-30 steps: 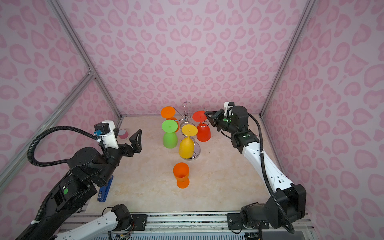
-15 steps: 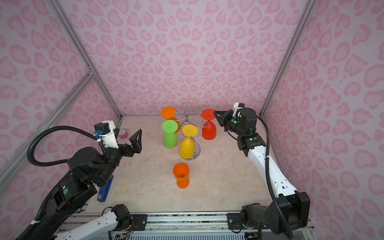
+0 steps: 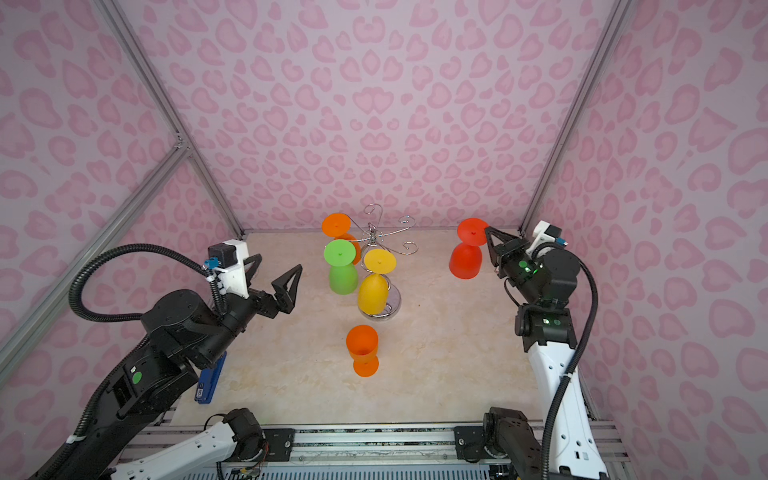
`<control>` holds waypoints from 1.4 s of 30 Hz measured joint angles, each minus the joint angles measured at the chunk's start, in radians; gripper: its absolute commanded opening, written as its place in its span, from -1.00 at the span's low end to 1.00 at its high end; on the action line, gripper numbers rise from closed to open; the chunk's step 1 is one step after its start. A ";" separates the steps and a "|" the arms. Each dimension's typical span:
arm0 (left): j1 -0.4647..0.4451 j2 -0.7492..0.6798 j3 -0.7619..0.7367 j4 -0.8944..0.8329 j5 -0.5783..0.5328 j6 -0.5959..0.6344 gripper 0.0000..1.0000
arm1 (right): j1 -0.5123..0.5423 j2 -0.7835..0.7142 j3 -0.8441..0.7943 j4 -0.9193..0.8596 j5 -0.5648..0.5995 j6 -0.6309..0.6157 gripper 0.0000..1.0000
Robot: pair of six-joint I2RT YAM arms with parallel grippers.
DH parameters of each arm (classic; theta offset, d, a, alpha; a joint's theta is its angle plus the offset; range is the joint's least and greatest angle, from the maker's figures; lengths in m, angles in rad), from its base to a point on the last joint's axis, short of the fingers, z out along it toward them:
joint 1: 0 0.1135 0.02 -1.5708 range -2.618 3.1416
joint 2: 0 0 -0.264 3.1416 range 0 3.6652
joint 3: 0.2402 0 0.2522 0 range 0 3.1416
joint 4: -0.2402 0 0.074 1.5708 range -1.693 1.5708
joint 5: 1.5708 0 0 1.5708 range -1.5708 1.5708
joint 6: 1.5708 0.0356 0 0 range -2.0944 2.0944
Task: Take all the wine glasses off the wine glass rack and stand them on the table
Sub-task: 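Lift the red glass up with the right gripper while the left gripper rises toward it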
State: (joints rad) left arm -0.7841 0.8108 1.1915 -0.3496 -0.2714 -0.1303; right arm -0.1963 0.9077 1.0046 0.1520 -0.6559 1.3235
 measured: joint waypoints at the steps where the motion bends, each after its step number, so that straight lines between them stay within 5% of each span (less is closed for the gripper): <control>1: 0.003 0.019 0.006 0.011 0.058 0.000 0.98 | -0.013 -0.019 0.009 0.023 -0.012 0.000 -1.00; 11: 0.172 0.222 -0.002 0.309 0.721 -0.090 0.92 | -0.028 -0.020 0.024 0.579 -0.101 0.204 -1.00; 20: 0.242 0.467 0.057 0.855 1.218 -0.378 0.91 | 0.087 0.101 -0.005 1.090 -0.054 0.478 -1.00; 31: 0.262 0.727 0.217 1.341 1.372 -0.732 0.88 | 0.275 0.149 -0.016 1.254 -0.044 0.485 -1.00; 42: 0.275 0.879 0.303 1.524 1.371 -0.909 0.88 | 0.352 0.207 -0.045 1.332 -0.024 0.490 -1.00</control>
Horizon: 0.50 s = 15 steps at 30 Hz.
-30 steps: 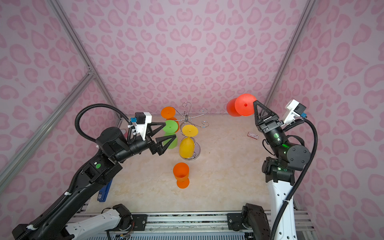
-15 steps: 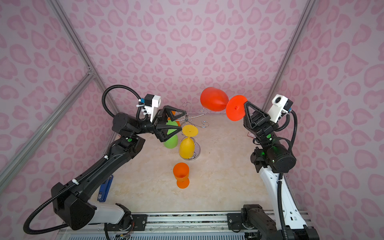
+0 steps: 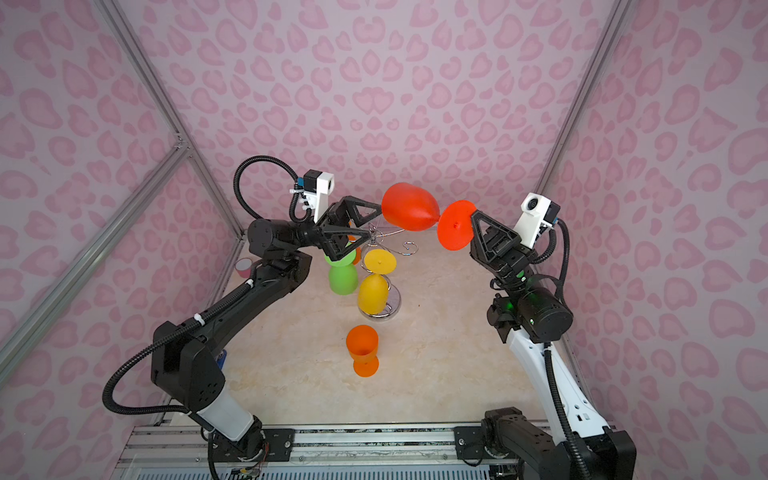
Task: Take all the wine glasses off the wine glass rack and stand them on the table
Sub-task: 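Lift the red glass up with the right gripper while the left gripper rises toward it, then grasp the red glass bowl with the left gripper beside the right gripper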
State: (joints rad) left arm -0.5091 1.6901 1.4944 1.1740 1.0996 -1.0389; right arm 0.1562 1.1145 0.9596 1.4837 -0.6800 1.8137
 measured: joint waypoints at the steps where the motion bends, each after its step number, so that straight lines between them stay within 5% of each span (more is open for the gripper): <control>1: 0.000 0.007 0.003 0.009 -0.001 -0.009 0.88 | 0.006 0.005 -0.001 0.004 0.002 0.000 -1.00; 15: 0.000 0.066 0.026 0.193 -0.008 -0.174 0.43 | 0.047 0.058 -0.034 0.039 0.026 -0.001 -1.00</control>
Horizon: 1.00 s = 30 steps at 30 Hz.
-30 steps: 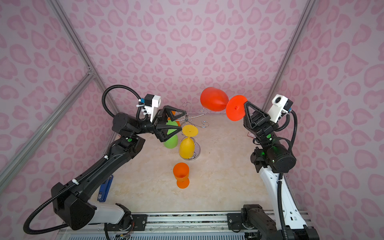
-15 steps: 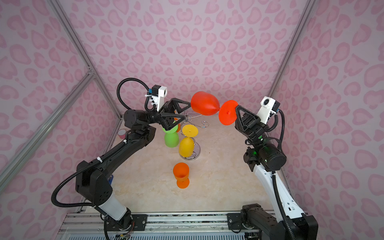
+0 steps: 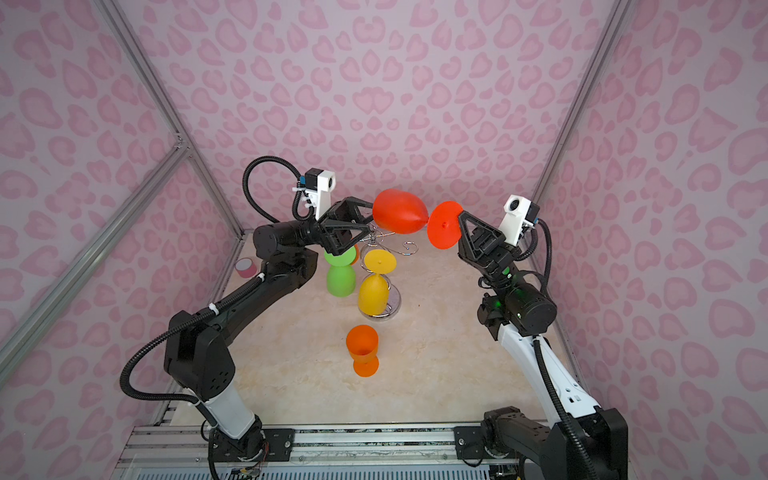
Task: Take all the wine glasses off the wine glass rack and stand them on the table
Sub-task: 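Grasp the red glass bowl with the left gripper beside the right gripper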
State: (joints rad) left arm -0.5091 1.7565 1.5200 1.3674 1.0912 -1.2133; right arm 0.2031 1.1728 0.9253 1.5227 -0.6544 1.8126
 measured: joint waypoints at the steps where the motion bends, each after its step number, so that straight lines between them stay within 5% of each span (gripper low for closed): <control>1: 0.000 0.003 0.000 0.008 0.000 -0.017 0.39 | 0.003 0.004 0.000 0.000 0.001 -0.002 -1.00; 7: 0.000 0.016 0.003 0.058 0.000 -0.072 0.14 | 0.014 0.024 -0.002 0.005 0.003 -0.010 -1.00; 20: 0.001 0.034 0.013 0.165 -0.011 -0.183 -0.78 | 0.017 0.056 -0.026 0.020 0.029 -0.014 -1.00; 23: -0.003 0.032 0.014 0.206 -0.006 -0.205 -0.95 | 0.014 0.064 -0.033 -0.006 0.056 -0.013 -0.69; 30: -0.002 0.027 0.011 0.203 -0.003 -0.210 -0.96 | -0.043 0.032 -0.061 -0.071 -0.020 -0.050 -0.12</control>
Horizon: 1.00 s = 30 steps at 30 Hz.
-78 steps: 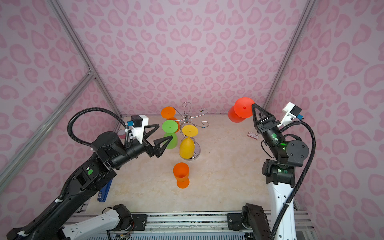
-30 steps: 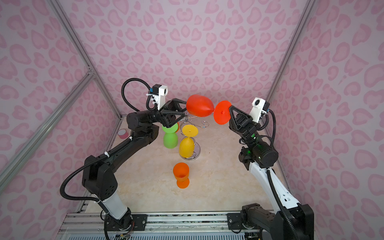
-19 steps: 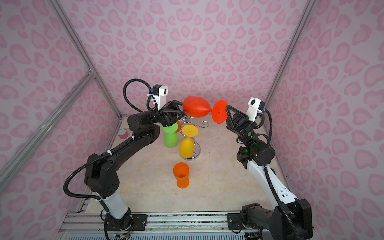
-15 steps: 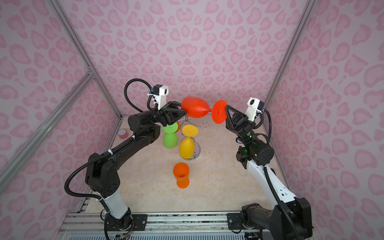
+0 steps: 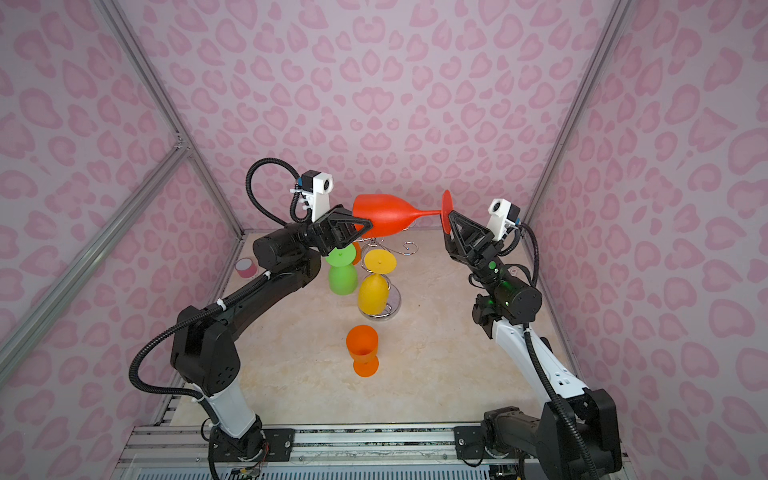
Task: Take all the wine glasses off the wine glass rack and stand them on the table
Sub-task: 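Grasp the red glass bowl with the left gripper beside the right gripper, then open the right gripper and withdraw it while the left gripper holds the glass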
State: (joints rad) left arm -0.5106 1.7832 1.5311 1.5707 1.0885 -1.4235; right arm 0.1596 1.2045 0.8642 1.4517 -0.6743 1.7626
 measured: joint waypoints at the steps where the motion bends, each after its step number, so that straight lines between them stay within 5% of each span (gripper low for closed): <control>1: 0.000 -0.004 0.000 -0.002 0.003 0.000 -0.96 | -0.024 -0.019 -0.007 -0.022 -0.006 -0.014 -0.07; 6: -0.002 -0.037 0.020 -0.051 0.073 0.027 -0.97 | -0.135 -0.164 -0.013 -0.287 -0.039 -0.172 0.02; 10: -0.003 -0.098 0.030 -0.166 0.145 0.110 -0.97 | -0.165 -0.323 0.102 -0.811 0.009 -0.509 0.02; 16: -0.003 -0.198 0.031 -0.443 0.229 0.328 -0.98 | -0.188 -0.443 0.234 -1.437 0.237 -0.950 0.01; 22: -0.002 -0.260 0.063 -0.898 0.196 0.674 -0.99 | -0.232 -0.464 0.196 -1.705 0.334 -1.080 -0.01; 30: -0.044 -0.307 0.253 -1.722 -0.076 1.231 -0.98 | -0.263 -0.457 0.158 -1.765 0.341 -1.097 -0.03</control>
State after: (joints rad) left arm -0.5545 1.4761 1.7844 -0.1516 1.0130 -0.1921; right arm -0.1032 0.7479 1.0222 -0.3130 -0.3336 0.6659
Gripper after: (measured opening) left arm 0.066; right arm 0.485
